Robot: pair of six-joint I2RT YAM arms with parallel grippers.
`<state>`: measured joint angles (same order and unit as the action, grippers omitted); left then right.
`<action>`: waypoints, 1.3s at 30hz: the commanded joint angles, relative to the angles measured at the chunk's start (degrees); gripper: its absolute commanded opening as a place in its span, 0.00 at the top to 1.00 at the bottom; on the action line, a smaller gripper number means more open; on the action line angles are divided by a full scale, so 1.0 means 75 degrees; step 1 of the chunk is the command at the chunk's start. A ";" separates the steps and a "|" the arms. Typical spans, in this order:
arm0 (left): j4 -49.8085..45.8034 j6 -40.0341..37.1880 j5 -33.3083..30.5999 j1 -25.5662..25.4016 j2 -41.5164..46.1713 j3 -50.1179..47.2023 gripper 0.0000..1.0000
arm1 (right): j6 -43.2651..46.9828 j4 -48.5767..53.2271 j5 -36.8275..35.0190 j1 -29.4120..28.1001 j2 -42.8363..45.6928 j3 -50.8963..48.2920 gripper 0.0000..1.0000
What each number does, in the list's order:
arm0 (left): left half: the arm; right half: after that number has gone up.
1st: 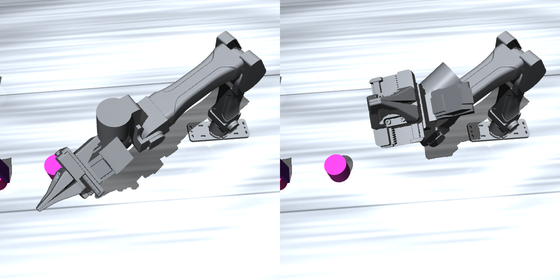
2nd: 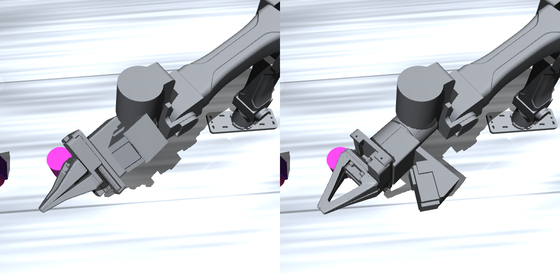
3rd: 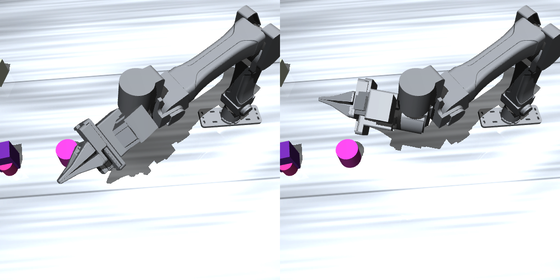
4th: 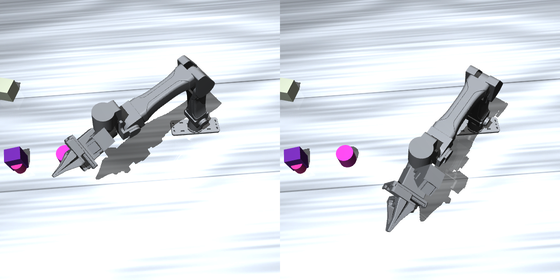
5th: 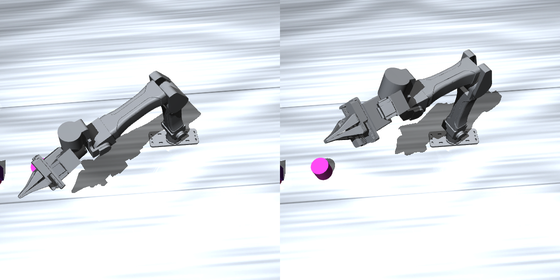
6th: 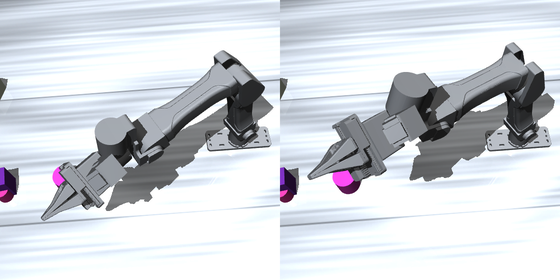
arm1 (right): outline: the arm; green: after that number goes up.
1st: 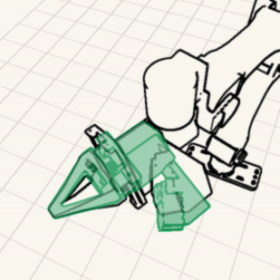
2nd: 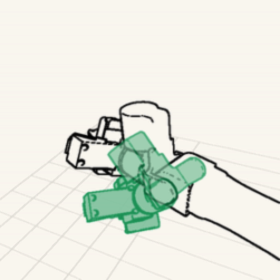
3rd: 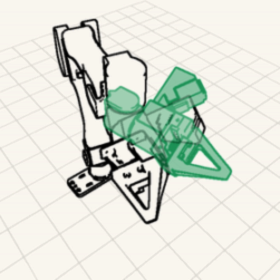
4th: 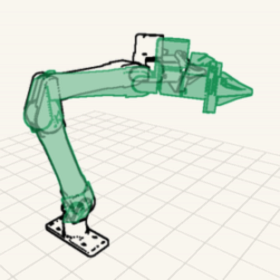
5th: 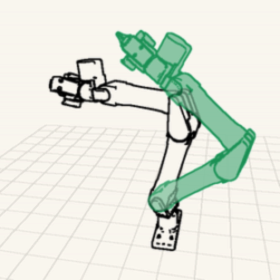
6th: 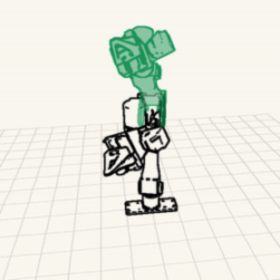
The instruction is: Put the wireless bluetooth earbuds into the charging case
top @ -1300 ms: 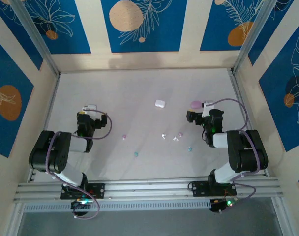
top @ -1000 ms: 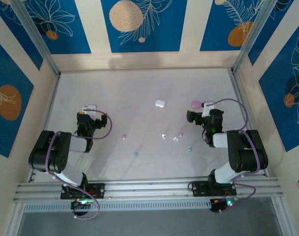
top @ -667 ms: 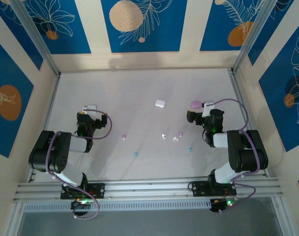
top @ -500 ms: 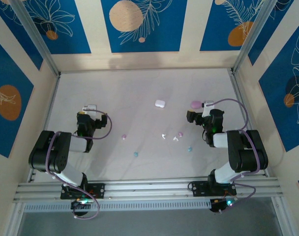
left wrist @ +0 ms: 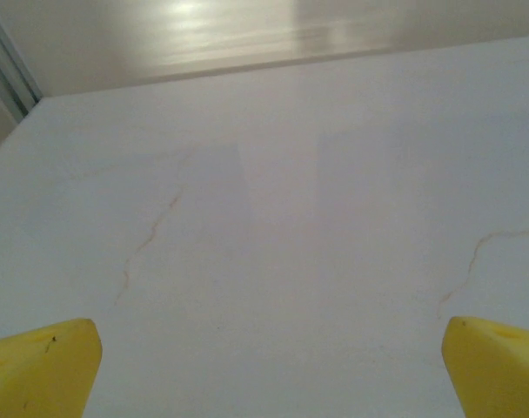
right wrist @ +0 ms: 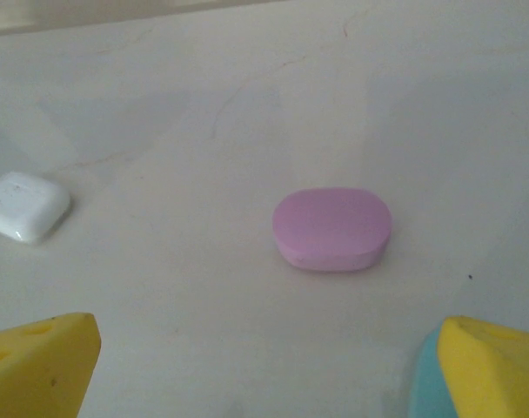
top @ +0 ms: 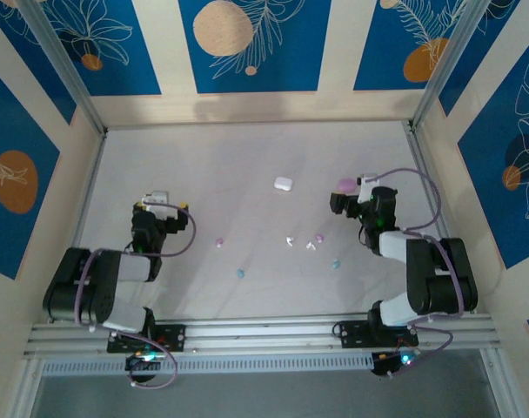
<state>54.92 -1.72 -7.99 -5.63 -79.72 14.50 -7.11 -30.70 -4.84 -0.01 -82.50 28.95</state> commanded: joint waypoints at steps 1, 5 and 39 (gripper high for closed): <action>-0.1884 0.0490 -0.0413 0.0059 0.1230 0.0548 0.00 | -0.0881 0.2982 0.0702 0.0360 0.0340 0.1475 0.01; -0.3726 0.1711 -0.0474 0.0064 0.2123 0.1206 0.00 | -0.1094 0.4269 0.2074 0.0498 -0.0060 0.2478 0.05; -0.6774 0.4408 0.2857 0.0048 0.3320 0.1569 0.00 | 0.0035 1.0752 0.2721 -0.2012 -0.7763 1.2646 0.31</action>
<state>5.02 31.18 12.03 -5.63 -55.55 26.30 -10.33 44.77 12.95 -15.16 -138.17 120.05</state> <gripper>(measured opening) 0.998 0.702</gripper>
